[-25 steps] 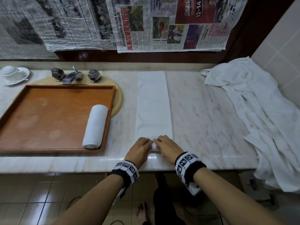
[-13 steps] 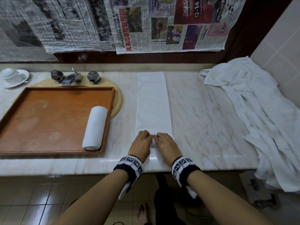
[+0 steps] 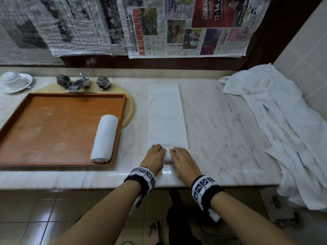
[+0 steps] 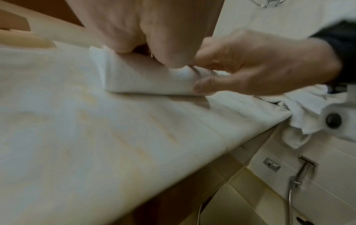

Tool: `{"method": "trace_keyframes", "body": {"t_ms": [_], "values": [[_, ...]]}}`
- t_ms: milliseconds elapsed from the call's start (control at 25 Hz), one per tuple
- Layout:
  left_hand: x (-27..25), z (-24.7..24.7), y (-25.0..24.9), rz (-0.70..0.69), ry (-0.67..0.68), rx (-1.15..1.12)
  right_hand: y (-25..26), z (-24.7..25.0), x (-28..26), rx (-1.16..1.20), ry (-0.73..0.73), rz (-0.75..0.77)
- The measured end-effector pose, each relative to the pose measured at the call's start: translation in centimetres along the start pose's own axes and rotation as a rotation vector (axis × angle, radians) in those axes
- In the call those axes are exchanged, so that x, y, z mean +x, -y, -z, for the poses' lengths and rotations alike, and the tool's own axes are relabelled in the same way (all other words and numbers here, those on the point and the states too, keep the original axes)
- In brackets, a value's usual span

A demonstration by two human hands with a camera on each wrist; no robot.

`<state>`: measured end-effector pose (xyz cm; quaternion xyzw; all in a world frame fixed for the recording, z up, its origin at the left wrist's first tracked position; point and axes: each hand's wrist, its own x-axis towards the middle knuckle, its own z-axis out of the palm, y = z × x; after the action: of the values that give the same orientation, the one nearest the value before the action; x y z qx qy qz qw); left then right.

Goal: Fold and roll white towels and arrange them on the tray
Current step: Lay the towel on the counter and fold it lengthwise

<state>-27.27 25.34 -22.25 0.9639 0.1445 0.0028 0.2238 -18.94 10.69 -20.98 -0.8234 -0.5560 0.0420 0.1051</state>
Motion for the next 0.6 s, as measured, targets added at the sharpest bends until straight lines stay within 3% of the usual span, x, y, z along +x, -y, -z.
{"method": "trace_keyframes", "body": {"t_ms": [120, 360, 440, 520, 600], "values": [[0.7, 0.7, -0.4, 0.04, 0.05, 0.009, -0.2, 0.2, 1.1, 0.035, 0.029, -0.025], [-3.0, -1.8, -1.5, -0.08, -0.218, -0.077, -1.1, 2.3, 3.1, 0.166, 0.354, -0.094], [-3.3, -2.2, -1.1, -0.089, -0.212, -0.077, -0.5, 1.9, 2.1, 0.123, 0.233, -0.08], [-2.0, -1.1, -0.8, -0.06, -0.119, -0.076, 0.4, 0.7, 0.7, 0.033, 0.09, -0.078], [0.1, 0.3, -0.6, -0.039, 0.003, 0.0, 0.4, -0.5, -0.2, -0.049, 0.053, -0.087]]}}
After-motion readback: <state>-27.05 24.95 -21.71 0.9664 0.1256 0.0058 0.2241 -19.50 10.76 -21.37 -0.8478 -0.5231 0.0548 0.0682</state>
